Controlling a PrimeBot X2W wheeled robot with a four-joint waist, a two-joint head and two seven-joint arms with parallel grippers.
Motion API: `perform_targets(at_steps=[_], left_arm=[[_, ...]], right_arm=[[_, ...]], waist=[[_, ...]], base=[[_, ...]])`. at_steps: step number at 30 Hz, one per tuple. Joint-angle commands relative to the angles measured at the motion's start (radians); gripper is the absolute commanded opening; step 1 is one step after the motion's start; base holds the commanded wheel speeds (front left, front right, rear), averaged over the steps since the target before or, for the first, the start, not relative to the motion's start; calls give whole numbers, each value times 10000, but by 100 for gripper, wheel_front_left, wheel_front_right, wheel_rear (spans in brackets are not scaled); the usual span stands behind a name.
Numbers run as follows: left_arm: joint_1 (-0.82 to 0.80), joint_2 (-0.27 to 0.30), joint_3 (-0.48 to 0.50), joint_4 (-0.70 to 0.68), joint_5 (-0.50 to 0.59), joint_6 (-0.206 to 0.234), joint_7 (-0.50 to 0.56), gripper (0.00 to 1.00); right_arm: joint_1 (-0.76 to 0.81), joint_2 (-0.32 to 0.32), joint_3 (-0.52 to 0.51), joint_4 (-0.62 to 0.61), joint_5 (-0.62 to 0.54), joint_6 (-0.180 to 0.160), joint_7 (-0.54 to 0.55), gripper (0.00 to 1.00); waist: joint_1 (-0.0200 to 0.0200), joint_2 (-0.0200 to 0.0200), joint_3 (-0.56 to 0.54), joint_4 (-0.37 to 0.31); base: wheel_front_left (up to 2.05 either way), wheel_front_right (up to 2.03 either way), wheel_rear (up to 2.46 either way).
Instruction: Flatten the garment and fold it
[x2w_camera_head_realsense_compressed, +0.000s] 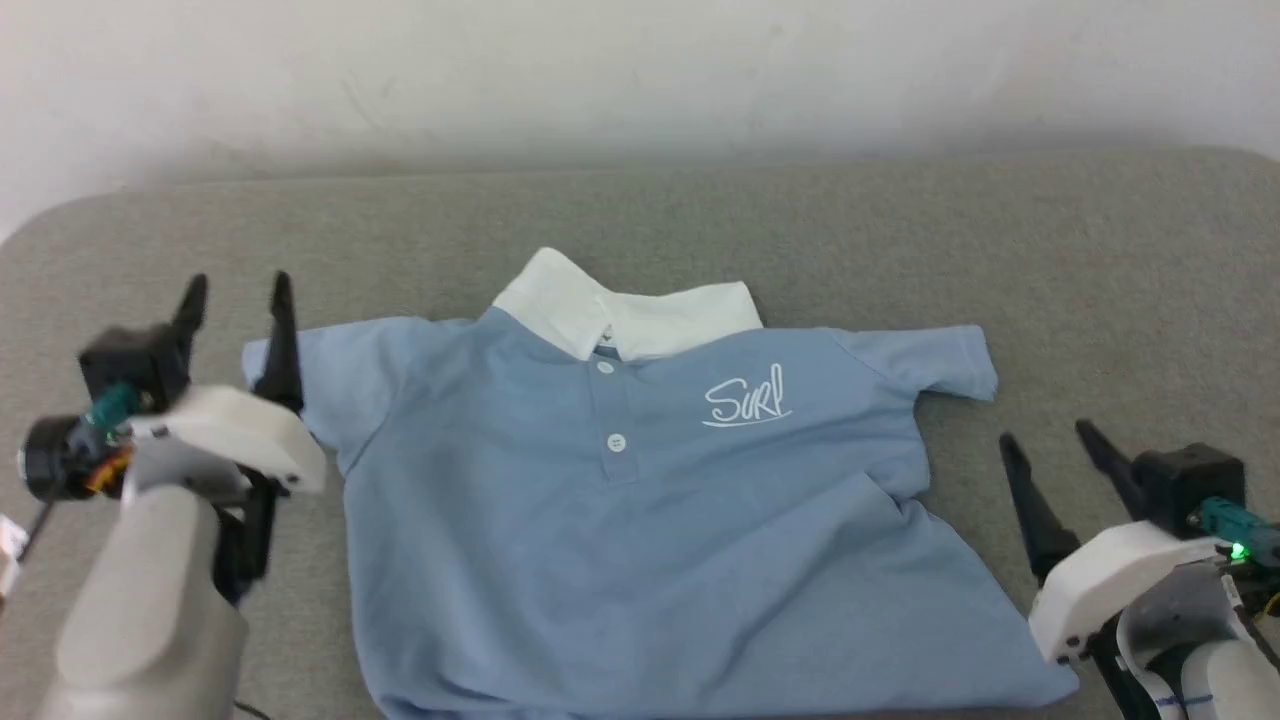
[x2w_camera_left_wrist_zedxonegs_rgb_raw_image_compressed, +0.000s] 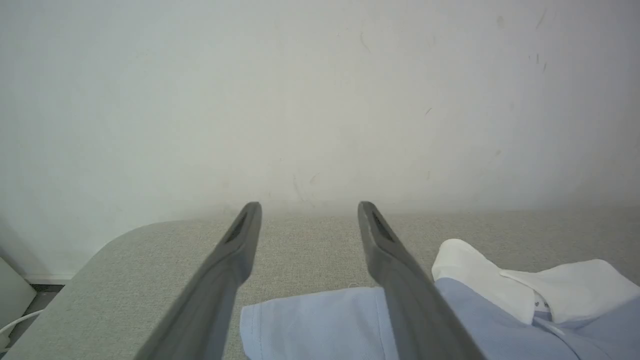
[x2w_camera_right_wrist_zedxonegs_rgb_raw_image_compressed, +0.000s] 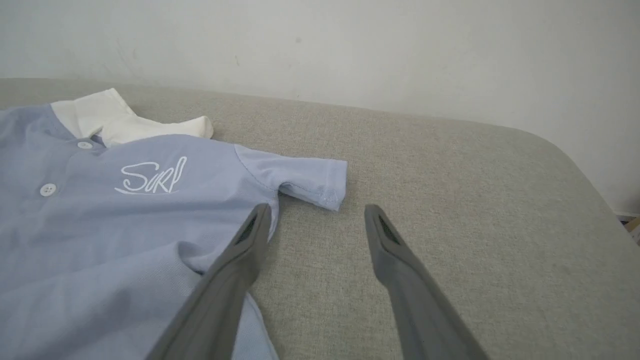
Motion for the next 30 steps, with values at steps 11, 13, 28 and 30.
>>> perform_targets(at_steps=[11, 13, 28, 30], left_arm=[[3906, -1022, 16, -4278, 689, 884, -481, 100], [4320, -1245, -27, -4641, 809, 938, -482, 100], [4563, -2142, 133, -4996, 1287, 569, -485, 100], [4524, -2222, 180, -5002, 1347, 526, -485, 100]], right_arm=[[-504, -1363, 1034, 804, 1899, -17, 3471, 100], [-793, -1432, 1004, 1078, 2107, -17, 4007, 100], [-2513, -1154, 749, 3955, 1930, -17, 4904, 100], [-2552, -1138, 887, 4178, 1896, -17, 4872, 100]], waist=[[2, 0, -593, 1347], [2, 0, -563, 1528], [2, 0, -47, 2384], [2, 0, 45, 2382]], base=[[0, 0, 0], [0, 0, 0], [0, 0, 0], [0, 0, 0]])
